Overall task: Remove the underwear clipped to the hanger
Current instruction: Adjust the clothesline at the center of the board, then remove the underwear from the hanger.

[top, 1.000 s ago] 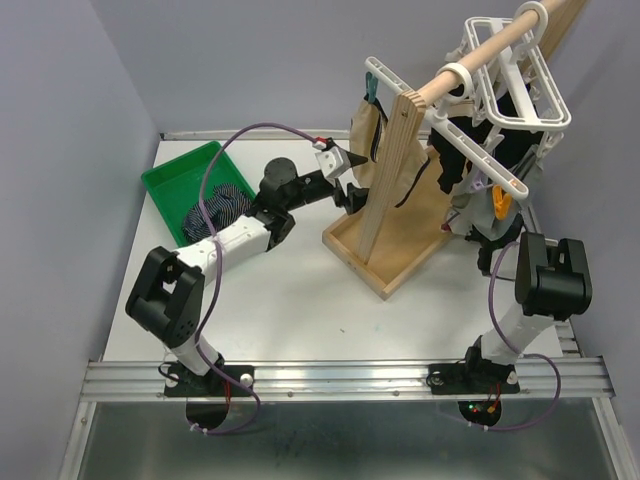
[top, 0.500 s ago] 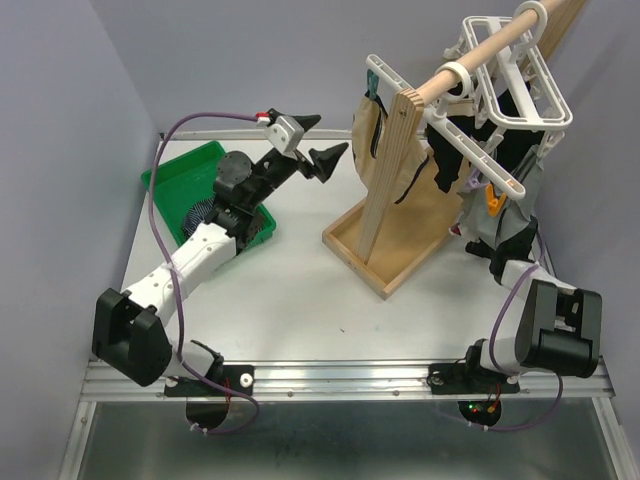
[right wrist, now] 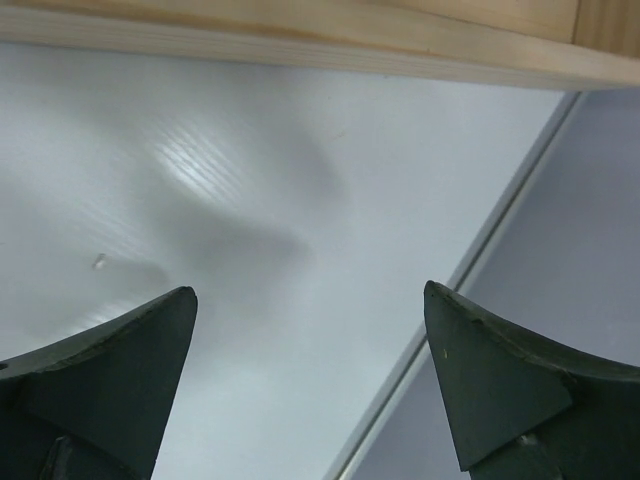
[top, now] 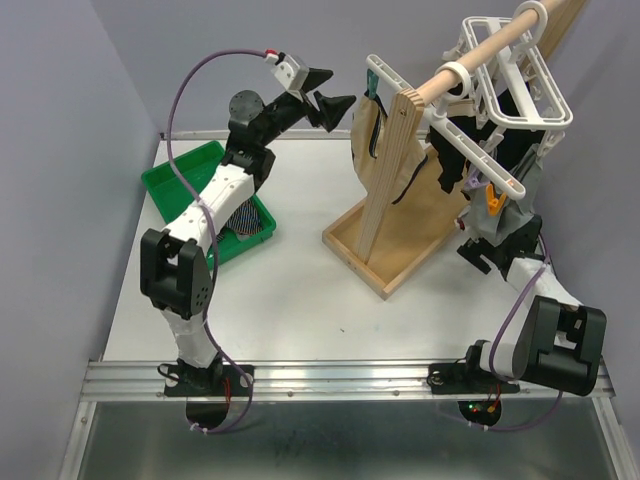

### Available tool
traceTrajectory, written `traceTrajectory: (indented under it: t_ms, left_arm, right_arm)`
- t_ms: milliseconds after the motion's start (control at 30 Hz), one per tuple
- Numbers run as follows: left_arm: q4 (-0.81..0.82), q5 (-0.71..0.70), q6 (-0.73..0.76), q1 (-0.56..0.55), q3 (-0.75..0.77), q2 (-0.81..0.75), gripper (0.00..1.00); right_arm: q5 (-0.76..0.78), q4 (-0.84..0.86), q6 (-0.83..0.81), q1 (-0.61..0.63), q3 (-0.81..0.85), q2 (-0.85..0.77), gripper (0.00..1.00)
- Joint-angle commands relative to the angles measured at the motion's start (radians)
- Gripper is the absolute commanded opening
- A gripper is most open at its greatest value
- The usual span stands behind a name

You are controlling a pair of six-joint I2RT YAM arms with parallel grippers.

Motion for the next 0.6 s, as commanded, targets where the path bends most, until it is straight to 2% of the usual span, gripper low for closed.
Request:
traceTrajectory:
  t_ms: [0,200,567]
  left_arm:
    - [0.046,0.158,-0.075,0.003,0.138,0.051,0.88]
    - [0.111,0.241,-0.135,0.001,0.173,0.089,0.88]
    - [0.152,0.238,-0.164,-0.018,0.242,0.138,0.88]
  right_arm:
    - [-0.097,-0.135,0.084,-0.007,0.074,-0.040,1.00]
    - [-0.117,-0.160,0.111,-0.007,0.069,-0.051,1.00]
    - [-0.137,-0.160,0.136,-0.007,0.071,-0.049,1.00]
